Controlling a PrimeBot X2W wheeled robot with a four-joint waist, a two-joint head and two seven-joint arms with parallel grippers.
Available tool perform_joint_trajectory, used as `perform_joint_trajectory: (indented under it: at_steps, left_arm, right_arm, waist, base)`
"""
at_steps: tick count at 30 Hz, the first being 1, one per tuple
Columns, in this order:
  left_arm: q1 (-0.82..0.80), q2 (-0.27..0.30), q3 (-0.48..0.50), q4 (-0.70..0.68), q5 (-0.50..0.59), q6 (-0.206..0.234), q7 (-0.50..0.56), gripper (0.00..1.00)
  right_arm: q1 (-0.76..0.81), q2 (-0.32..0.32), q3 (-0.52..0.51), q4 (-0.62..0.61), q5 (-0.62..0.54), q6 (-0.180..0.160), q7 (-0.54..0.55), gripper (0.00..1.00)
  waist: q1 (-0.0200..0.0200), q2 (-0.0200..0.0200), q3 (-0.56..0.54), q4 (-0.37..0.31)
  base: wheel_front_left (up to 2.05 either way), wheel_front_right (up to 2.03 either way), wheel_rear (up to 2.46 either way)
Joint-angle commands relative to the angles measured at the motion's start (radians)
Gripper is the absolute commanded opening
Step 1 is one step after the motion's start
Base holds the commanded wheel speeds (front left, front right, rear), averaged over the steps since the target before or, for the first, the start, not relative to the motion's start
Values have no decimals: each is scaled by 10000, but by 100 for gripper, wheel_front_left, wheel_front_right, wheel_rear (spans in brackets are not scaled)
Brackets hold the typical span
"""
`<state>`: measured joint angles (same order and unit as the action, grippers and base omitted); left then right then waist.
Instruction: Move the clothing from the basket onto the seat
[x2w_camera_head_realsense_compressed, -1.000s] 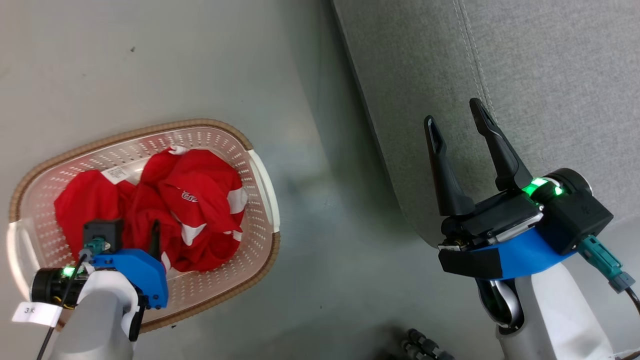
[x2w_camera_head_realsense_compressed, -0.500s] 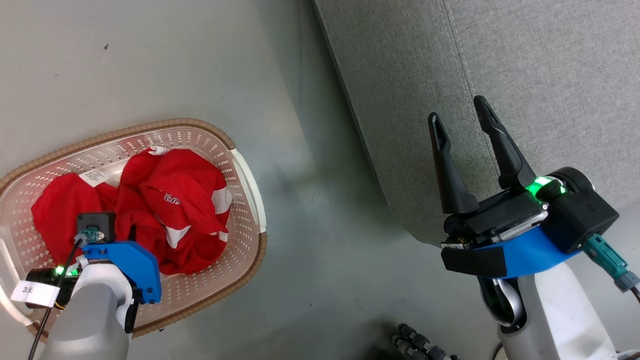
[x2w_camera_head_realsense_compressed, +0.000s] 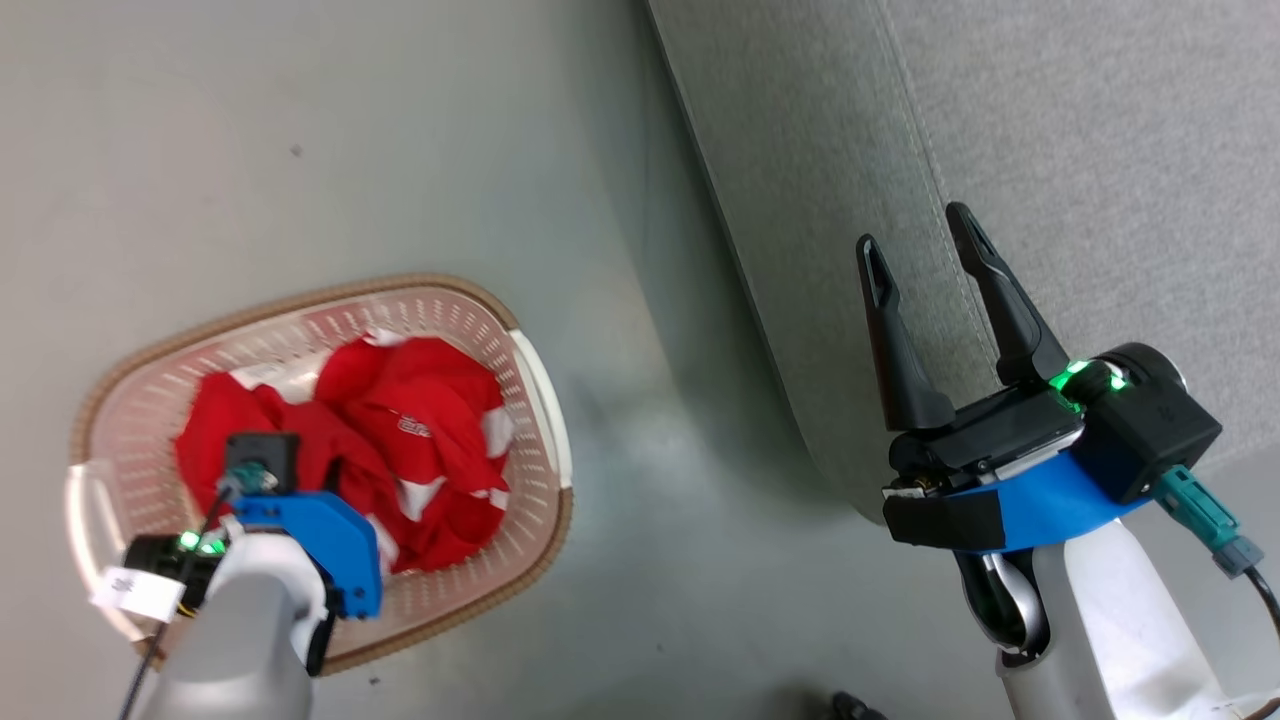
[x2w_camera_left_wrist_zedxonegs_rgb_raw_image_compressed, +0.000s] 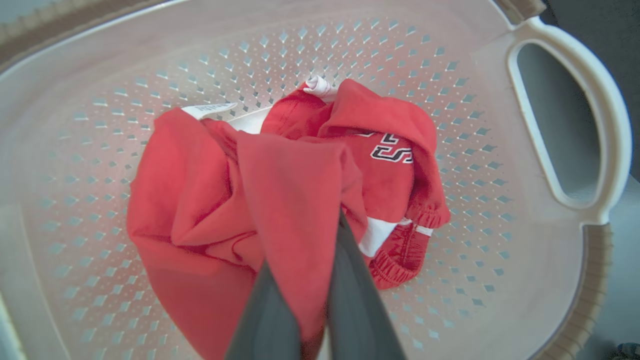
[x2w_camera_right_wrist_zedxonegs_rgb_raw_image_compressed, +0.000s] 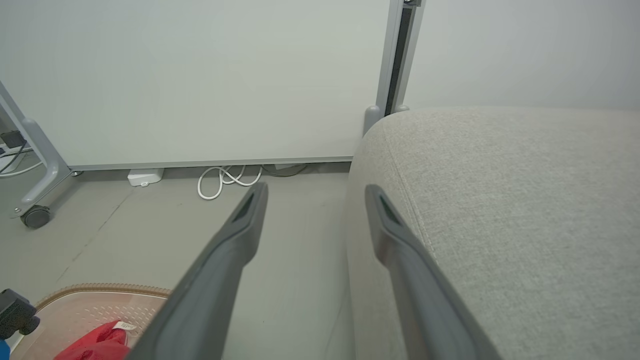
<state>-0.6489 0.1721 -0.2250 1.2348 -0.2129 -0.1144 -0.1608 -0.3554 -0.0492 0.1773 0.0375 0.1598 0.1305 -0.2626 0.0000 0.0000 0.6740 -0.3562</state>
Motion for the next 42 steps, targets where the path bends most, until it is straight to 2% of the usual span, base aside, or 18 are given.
perform_joint_trajectory:
  at_steps: [1,7,14,23,31,42]
  left_arm:
    - [195,-120,-114,46,-62,-80,-109,0]
    - [581,-610,-556,22,-291,-174,-356,0]
    - [1123,-997,-2023,-873,-1099,-160,-538,0]
    - [1377,-839,-3902,-2597,-2663,-163,-433,0]
    - [998,-501,-5264,-4175,-3868,-162,-5,0]
    - [81,-520,-6125,-5304,-4664,-163,341,0]
  right_arm:
    - [66,-23,-49,134,-99,5,-35,100]
    - [451,-24,-278,648,-406,5,-35,100]
    - [995,-27,-521,1169,-633,5,-35,100]
    - [1714,-26,-684,1634,-678,5,-35,100]
    - [2147,-26,-550,1905,-597,5,39,100]
    - [2444,-26,-244,1890,-658,5,311,100]
  waist:
    - [0,0,-710,399]
    - [0,0,-2114,1148]
    - [0,0,-3648,1908]
    - [0,0,-5058,2491]
    - [0,0,-5991,2638]
    - [0,0,-6554,2643]
  base:
    - [0,0,0]
    - [0,0,0]
    - [0,0,0]
    - [0,0,0]
    - [0,0,0]
    - [0,0,0]
